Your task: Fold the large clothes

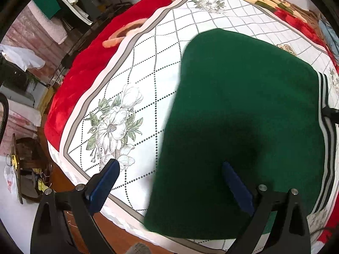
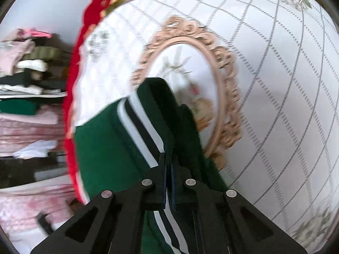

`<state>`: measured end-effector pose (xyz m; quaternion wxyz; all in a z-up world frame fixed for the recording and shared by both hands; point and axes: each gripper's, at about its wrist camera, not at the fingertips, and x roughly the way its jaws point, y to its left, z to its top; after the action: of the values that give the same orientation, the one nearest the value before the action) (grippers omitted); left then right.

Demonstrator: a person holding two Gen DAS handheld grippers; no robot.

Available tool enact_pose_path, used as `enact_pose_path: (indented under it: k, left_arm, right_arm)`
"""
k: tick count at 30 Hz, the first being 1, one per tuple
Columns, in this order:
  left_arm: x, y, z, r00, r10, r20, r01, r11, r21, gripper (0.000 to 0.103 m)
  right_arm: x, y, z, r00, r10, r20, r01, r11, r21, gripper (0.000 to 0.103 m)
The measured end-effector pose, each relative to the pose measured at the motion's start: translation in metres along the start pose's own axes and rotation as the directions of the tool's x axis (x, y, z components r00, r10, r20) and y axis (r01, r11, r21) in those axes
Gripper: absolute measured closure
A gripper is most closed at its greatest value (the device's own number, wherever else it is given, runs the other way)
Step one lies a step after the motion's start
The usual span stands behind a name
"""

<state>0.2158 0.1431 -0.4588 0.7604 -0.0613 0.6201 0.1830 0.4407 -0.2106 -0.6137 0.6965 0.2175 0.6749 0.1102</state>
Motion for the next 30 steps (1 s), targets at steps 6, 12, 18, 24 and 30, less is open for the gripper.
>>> enact_pose_path:
  k: [6,12,18,24,30]
  left_arm:
    - [0.0,0.003,0.0,1.0,-0.016,0.014,0.016,1.0,-0.001,0.004]
    - [0.0,0.004,0.004,0.998,-0.048,0.044,0.049,0.999,-0.021,0.004]
    - [0.003,-0.007,0.004,0.998,-0.054,0.043,0.055,0.998,-0.007,0.004]
    - [0.037,-0.031,0.001,0.999,-0.045,-0.017,0.046,0.996,0.073,0.003]
    - [0.05,-0.039,0.012,0.991,-0.12,-0.061,0.127,0.985,0.113,0.0]
  right_arm:
    - [0.002,-0.019,0.007,0.991,0.087,-0.099,-0.083,0.996,0.043,0.093]
    - [-0.037,-0.055,-0.041,0.99,0.057,-0.132,-0.052,0.998,0.044,0.037]
    - [-0.026,-0.09,-0.092,0.966,0.119,-0.228,-0.081,0.983,0.167,0.037]
    - [-0.005,-0.092,-0.104,0.965,0.096,-0.244,-0.061,0.987,0.148,0.037]
    - [-0.002,-0.084,-0.108,0.98,0.06,-0.19,-0.046,0.996,0.077,0.037]
